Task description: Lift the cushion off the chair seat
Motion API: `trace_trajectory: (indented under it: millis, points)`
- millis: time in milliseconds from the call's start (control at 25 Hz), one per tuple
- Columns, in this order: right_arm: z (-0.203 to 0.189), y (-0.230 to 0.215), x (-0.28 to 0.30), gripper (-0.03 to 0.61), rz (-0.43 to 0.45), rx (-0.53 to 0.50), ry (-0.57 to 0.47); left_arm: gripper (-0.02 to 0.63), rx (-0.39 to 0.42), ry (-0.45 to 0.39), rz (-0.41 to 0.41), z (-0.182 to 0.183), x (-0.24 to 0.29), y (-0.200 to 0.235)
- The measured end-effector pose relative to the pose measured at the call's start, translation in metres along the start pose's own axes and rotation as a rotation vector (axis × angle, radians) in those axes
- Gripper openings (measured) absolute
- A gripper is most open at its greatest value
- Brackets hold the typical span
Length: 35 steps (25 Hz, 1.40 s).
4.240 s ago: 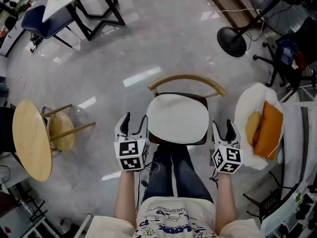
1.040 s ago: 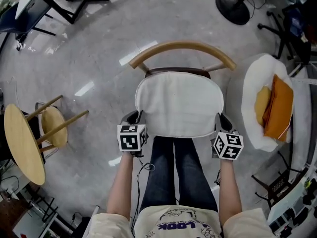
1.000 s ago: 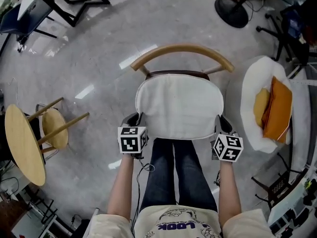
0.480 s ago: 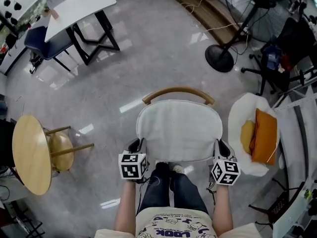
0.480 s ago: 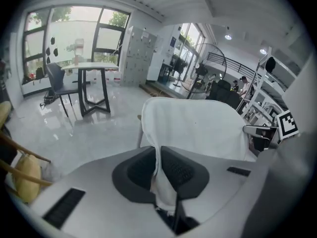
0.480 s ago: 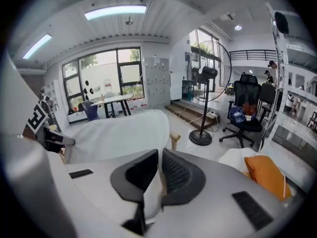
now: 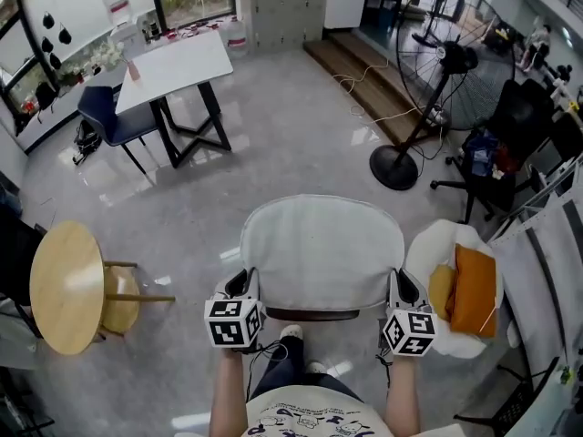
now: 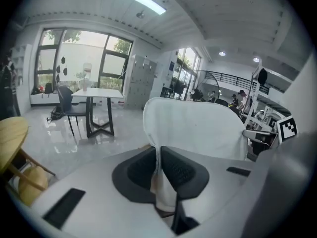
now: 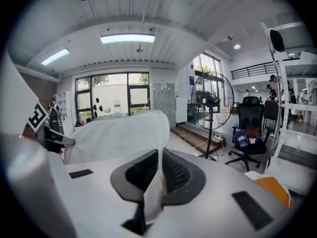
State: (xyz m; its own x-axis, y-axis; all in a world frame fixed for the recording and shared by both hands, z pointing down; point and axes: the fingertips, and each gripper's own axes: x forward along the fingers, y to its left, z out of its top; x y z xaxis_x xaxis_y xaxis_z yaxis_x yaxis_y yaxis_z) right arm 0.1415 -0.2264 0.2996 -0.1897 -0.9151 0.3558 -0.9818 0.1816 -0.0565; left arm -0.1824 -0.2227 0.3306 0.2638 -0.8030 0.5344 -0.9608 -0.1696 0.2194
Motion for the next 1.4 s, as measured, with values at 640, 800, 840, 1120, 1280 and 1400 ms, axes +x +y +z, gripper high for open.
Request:
trace_trajectory:
  millis: [640, 800, 840, 1120, 1280, 1400]
  points:
    - [0.048, -0.006, -0.165, 0.041, 0.047, -0.037, -0.206, 0.048, 0.036, -0.213, 0.03, 0.003, -0.171, -0.086]
    - [0.05, -0.009, -0.184, 0.041, 0.064, -0.042, -0.231, 0.048, 0.03, -0.234, 0.043, -0.002, -0.189, -0.097]
    - [0.05, -0.01, -0.187, 0.041, 0.068, -0.044, -0.235, 0.048, 0.031, -0.239, 0.048, -0.003, -0.192, -0.099]
    - [0.054, -0.005, -0.199, 0.043, 0.081, -0.053, -0.255, 0.048, 0.038, -0.26, 0.059, -0.001, -0.209, -0.101]
    - [0.055, -0.006, -0.202, 0.043, 0.084, -0.057, -0.262, 0.048, 0.043, -0.268, 0.065, 0.0, -0.212, -0.104]
    - [0.057, -0.004, -0.204, 0.043, 0.089, -0.059, -0.266, 0.048, 0.04, -0.271, 0.066, 0.0, -0.214, -0.104]
